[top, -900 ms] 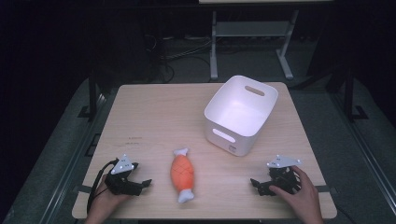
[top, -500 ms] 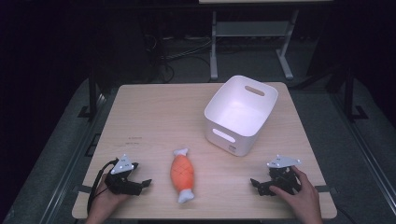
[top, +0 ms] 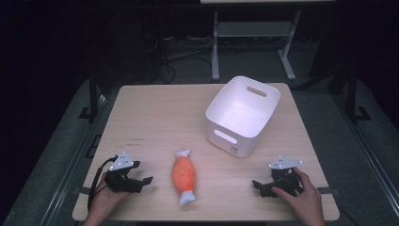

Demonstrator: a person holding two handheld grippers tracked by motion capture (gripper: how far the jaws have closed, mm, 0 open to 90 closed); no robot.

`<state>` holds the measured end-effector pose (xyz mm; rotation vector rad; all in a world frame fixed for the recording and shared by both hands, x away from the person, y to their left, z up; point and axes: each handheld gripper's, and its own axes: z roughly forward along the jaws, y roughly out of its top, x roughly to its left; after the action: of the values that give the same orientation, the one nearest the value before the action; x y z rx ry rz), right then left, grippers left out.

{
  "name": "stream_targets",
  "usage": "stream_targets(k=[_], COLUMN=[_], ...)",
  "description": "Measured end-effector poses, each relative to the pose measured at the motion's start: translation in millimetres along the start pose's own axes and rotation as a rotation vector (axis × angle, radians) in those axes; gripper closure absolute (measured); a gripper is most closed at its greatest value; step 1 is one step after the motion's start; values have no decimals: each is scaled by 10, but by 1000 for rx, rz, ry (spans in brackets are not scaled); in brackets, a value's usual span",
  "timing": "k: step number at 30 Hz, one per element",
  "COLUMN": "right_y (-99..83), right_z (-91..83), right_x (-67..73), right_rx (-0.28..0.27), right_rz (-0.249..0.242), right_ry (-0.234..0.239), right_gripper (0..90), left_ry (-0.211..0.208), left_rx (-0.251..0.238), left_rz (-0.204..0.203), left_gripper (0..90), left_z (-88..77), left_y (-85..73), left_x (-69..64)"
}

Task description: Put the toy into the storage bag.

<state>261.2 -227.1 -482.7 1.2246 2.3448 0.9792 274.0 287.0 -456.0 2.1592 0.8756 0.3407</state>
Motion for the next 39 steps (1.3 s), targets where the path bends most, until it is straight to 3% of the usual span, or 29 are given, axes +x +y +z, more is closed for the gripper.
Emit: stream_targets(k=[4,12,22,39], right_y=[0,3,3,5], right_z=[1,3,4,6], right_x=[-1,-2,-3,-4], right_rx=[0,-1,-1,-1], right_rz=[-2,-2,-3,-4], right_ry=[0,1,1,2], right_gripper=[0,0,0,0], left_ry=[-14,-76,-221,-330], left_rx=[-15,-47,-37,2], left_rz=[9,16,58,133], left_gripper=[254,511,895,897], left_z=[-34,-104,-75,184], left_y=[83,254,518,830], left_x=[-34,-131,-311,-667])
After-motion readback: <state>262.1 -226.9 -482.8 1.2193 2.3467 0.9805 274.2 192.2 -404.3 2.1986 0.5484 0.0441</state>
